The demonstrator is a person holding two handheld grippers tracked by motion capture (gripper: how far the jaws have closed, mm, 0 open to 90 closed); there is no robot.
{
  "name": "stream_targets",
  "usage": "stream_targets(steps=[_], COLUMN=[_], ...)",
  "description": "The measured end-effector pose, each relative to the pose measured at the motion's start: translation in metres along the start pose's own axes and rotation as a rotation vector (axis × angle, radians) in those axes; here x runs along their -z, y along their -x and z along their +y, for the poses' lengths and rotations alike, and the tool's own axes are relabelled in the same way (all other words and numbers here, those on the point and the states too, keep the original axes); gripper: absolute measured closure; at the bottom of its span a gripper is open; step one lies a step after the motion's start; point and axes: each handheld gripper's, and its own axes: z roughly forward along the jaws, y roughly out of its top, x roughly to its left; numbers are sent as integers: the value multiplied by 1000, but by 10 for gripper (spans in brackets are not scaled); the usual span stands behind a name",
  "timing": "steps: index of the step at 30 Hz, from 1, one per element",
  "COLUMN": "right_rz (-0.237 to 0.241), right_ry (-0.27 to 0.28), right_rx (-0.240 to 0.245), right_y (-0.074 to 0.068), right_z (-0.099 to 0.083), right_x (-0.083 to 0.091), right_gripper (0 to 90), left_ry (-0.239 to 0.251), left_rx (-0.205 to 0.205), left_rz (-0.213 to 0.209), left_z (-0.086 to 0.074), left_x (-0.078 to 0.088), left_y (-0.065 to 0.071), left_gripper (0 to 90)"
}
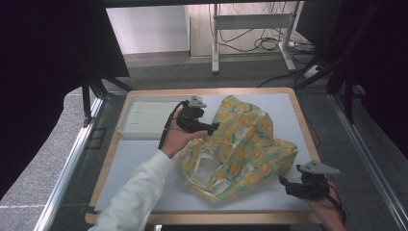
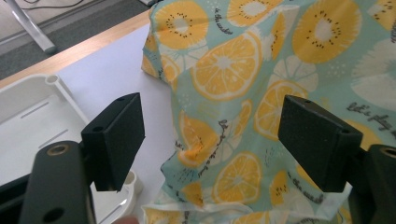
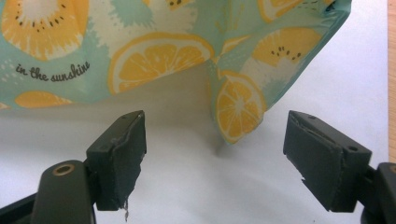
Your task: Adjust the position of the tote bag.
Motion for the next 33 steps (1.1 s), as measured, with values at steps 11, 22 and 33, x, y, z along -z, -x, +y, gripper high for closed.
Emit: stream_targets(steps=[11, 22, 33], right_rz=[2, -1, -2], right_ry=[-2, -10, -15], right_rx=[2, 8, 15], right_y=[0, -1, -2], right_z=[0, 0, -1], right_x=[0, -1, -3], right_gripper=[216, 216, 216], left_ry=[-10, -58, -142], left_rx=[13, 31, 20], left_rz=[1, -31, -88], left_z=[6, 4, -4], left_x=[-16, -41, -69], left_y=[-7, -15, -19], left_gripper=[214, 180, 63])
